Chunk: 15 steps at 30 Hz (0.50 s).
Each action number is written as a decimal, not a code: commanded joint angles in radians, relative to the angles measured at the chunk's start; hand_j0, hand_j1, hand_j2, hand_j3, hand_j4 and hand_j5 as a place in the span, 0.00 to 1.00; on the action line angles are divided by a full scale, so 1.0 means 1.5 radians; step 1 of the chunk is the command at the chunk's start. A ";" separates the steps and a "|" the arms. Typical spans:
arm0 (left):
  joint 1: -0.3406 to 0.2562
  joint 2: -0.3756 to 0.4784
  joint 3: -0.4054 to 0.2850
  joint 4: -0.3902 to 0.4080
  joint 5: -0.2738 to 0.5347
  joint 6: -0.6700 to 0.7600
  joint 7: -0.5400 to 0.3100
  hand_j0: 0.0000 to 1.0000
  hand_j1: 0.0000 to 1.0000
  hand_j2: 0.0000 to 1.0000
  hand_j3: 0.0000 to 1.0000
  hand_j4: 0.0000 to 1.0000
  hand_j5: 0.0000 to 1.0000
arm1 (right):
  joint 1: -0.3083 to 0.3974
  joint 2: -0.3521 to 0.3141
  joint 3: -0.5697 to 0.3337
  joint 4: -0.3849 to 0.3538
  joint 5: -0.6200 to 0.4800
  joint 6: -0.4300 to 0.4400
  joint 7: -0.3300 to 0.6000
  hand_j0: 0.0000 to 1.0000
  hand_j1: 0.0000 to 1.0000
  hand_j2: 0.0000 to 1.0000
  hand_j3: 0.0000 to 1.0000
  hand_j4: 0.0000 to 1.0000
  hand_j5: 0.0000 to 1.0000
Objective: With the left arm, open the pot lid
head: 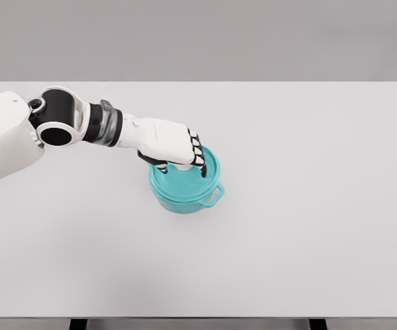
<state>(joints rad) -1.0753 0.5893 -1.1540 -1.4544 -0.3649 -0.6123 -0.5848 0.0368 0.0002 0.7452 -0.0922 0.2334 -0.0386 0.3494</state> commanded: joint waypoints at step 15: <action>-0.019 0.080 0.010 -0.006 0.038 0.001 0.000 0.23 0.23 0.23 0.23 0.23 0.23 | 0.000 0.000 0.000 0.000 0.000 0.000 0.000 1.00 1.00 1.00 1.00 1.00 1.00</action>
<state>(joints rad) -1.1182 0.6610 -1.1430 -1.4603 -0.3295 -0.6105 -0.5832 0.0368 0.0002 0.7451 -0.0922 0.2334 -0.0382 0.3494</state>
